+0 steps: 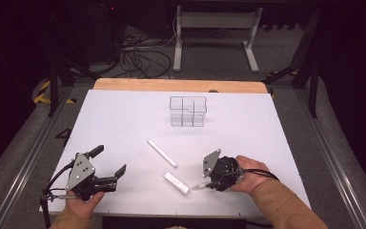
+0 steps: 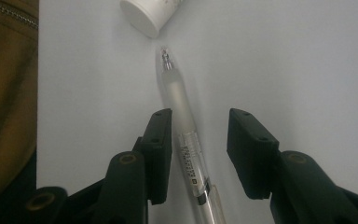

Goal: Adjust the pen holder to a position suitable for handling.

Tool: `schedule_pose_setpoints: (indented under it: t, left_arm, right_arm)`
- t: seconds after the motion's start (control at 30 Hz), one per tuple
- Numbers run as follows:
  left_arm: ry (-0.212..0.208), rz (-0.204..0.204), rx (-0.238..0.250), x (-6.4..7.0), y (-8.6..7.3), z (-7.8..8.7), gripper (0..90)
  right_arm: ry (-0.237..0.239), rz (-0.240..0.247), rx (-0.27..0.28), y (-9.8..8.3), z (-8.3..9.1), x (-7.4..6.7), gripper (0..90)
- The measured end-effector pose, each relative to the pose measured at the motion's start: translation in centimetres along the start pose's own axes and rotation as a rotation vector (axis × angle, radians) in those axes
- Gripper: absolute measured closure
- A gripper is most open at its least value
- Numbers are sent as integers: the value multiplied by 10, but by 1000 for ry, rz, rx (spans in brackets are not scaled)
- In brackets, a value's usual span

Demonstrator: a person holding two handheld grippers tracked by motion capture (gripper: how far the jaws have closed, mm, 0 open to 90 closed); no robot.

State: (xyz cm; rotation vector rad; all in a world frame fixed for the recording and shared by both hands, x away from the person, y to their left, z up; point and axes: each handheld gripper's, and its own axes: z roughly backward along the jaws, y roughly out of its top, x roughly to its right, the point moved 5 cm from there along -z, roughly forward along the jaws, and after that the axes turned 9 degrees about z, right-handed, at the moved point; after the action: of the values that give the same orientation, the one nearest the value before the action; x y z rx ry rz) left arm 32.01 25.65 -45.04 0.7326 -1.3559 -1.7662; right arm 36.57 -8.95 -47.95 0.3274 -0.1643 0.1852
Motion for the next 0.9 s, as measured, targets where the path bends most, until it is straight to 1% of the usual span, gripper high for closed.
schedule_pose_setpoints:
  t: [0.2, 0.4, 0.43, 0.47, 0.5, 0.53, 0.67, 0.73, 0.77, 0.8, 0.9]
  left_arm:
    - [-2, 0, 1, 0, 0, 0, 70]
    - [-3, -1, 1, 0, 0, 0, 70]
    - [-5, 0, 2, 0, 0, 0, 70]
    - [-8, 0, 2, 0, 0, 0, 70]
    - [-9, 2, 1, 0, 0, 0, 70]
    - [-9, 3, 0, 0, 0, 0, 70]
    - [-10, 1, 3, 1, 0, 0, 70]
    - [-11, 1, 3, 1, 0, 0, 70]
    - [-11, 3, 4, 1, 0, 0, 70]
    - [-11, 4, 4, 0, 0, 0, 70]
    - [-13, 5, 2, 1, 0, 1, 70]
  right_arm:
    - [13, 13, -19, -1, -4, -1, 632]
    - [24, 47, -51, 0, -10, -3, 700]
    - [24, 47, -51, 0, -10, -3, 700]
    - [18, 59, -68, -1, -12, -5, 718]
    - [18, 59, -68, -1, -12, -5, 718]
    - [16, 74, -72, -1, -13, -5, 727]
    - [13, 89, -83, -1, -14, -6, 747]
    - [11, 105, -81, -1, -14, -6, 757]
    - [11, 105, -81, -1, -14, -6, 757]
    - [7, 130, -88, 0, -14, -7, 768]
    - [3, 142, -98, 0, -14, -9, 776]
